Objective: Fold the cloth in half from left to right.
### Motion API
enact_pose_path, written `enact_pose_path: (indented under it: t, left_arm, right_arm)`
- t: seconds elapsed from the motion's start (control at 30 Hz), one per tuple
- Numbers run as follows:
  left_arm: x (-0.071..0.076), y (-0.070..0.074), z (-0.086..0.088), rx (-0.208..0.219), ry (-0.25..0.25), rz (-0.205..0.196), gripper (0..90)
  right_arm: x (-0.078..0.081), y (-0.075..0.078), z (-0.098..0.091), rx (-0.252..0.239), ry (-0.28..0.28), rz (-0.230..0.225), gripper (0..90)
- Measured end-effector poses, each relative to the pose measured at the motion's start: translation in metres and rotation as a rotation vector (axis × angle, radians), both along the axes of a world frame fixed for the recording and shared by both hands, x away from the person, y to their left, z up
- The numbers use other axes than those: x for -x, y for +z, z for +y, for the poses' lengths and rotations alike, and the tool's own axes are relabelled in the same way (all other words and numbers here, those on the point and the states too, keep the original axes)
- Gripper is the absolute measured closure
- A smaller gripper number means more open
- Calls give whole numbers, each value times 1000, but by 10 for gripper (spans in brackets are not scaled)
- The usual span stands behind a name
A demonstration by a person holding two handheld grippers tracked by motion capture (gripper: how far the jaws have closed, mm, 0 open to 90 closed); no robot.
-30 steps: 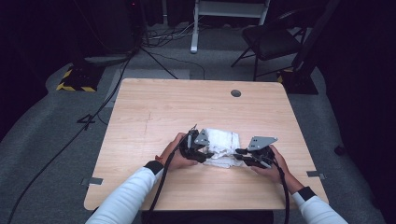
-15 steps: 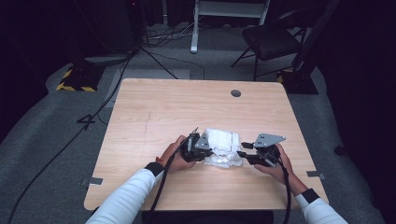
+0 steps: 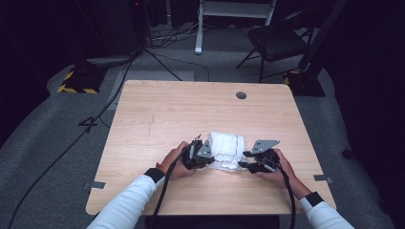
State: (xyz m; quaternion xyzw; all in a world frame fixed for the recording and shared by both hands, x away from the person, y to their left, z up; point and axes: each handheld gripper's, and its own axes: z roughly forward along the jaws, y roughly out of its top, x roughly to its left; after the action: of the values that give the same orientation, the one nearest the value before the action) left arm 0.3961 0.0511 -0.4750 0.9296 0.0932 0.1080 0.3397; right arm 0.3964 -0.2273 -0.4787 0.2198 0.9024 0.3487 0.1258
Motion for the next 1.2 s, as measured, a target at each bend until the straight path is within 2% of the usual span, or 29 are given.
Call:
enact_pose_path:
  t: [0.13, 0.33, 0.57, 0.73, 0.8, 0.97, 1.13, 1.2]
  left_arm:
    - [2, -3, -2, -10, -4, 3, 857]
    - [2, -4, -1, -11, -3, -4, 849]
    - [2, 1, -1, -4, 10, -16, 783]
    - [3, 9, 1, 24, 25, -27, 731]
    - [4, 13, 3, 22, 25, -28, 695]
    - [6, 19, 10, 46, 49, -35, 611]
    - [12, 24, 15, 9, 90, -68, 489]
    - [14, 25, 18, 16, 104, -70, 442]
  right_arm:
    - [4, -9, -2, 9, -10, 14, 543]
    - [5, -10, -5, 7, -10, 6, 553]
    - [6, -4, -5, 27, -7, -27, 536]
    - [8, 7, -8, -2, -6, -49, 523]
    - [8, 10, -10, -8, -10, -58, 519]
    - [9, 16, -13, -14, -18, -82, 505]
    - [11, 21, -14, -7, -26, -104, 487]
    - [12, 23, -14, -6, -28, -117, 479]
